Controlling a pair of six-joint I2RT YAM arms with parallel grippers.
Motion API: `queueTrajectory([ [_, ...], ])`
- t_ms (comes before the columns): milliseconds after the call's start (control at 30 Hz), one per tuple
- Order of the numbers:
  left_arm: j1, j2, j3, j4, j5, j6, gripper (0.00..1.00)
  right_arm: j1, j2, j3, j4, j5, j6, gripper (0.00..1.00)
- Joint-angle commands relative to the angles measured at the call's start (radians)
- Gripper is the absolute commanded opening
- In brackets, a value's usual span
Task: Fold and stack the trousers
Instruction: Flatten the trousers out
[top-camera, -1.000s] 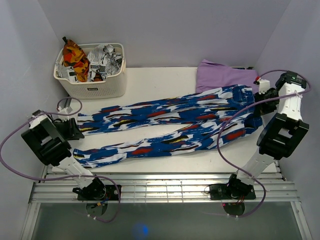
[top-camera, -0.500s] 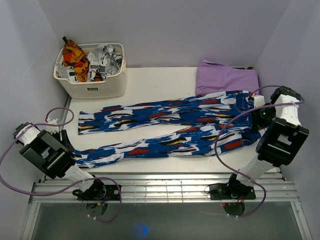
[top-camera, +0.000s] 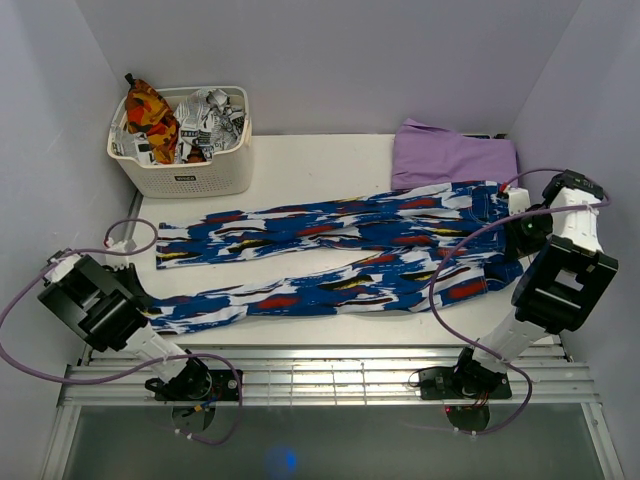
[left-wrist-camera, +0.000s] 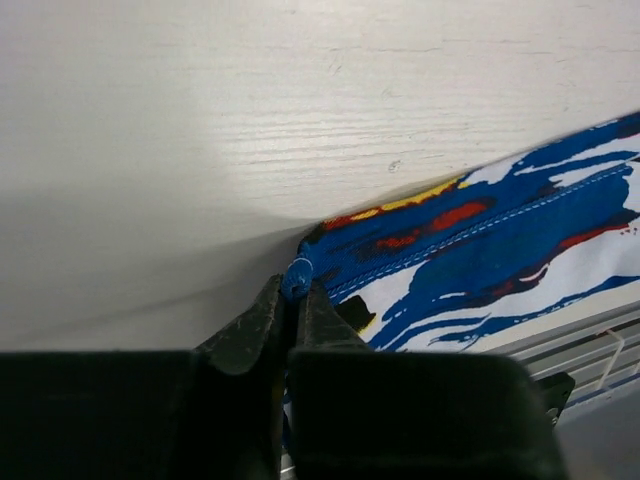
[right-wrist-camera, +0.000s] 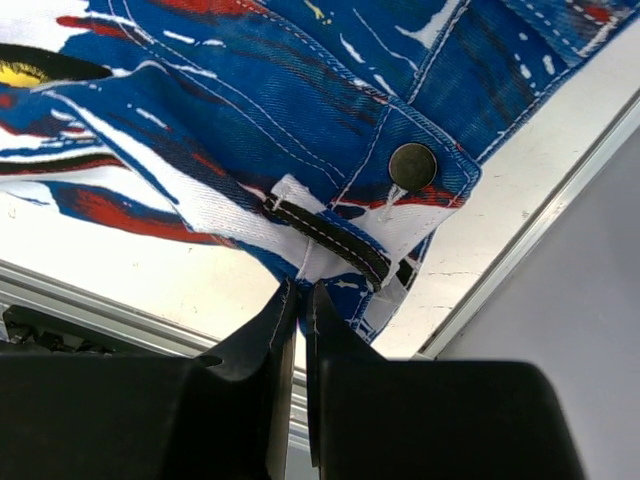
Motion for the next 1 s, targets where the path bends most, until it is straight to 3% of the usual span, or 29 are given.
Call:
queueTrajectory([
  [0, 0.011, -0.110, 0.064, -0.001, 0.085, 0.004, 0.06, -0.021, -0.040, 0.054, -0.016, -0.022, -0.023, 0.08],
  [33, 0.025, -0.130, 0.116, -0.039, 0.088, -0.001, 0.00, -0.029, -0.044, 0.059, -0.016, -0.025, -0.036, 0.08],
  [233, 0.187, -0.219, 0.455, -0.281, 0.271, 0.051, 0.00, -0.139, -0.083, 0.077, -0.062, -0.060, -0.151, 0.08],
  [333, 0.236, -0.253, 0.521, -0.372, 0.384, 0.124, 0.00, -0.186, -0.090, 0.076, -0.100, -0.101, -0.200, 0.08],
  [433, 0.252, -0.331, 0.504, -0.359, 0.470, 0.172, 0.00, -0.213, -0.101, 0.070, -0.129, -0.152, -0.253, 0.08],
  [633, 0.260, -0.400, 0.426, -0.265, 0.495, 0.119, 0.00, -0.239, -0.136, 0.022, -0.135, -0.192, -0.309, 0.08],
  [833, 0.286, -0.408, 0.385, -0.401, 0.477, 0.289, 0.00, -0.314, -0.189, -0.099, -0.151, -0.155, -0.444, 0.08],
  [900, 0.277, -0.390, 0.359, -0.359, 0.467, 0.266, 0.00, -0.313, -0.186, -0.134, -0.125, -0.126, -0.437, 0.08],
  [967, 0.243, -0.333, 0.351, -0.302, 0.441, 0.131, 0.00, -0.298, -0.152, -0.148, -0.057, -0.112, -0.377, 0.08],
])
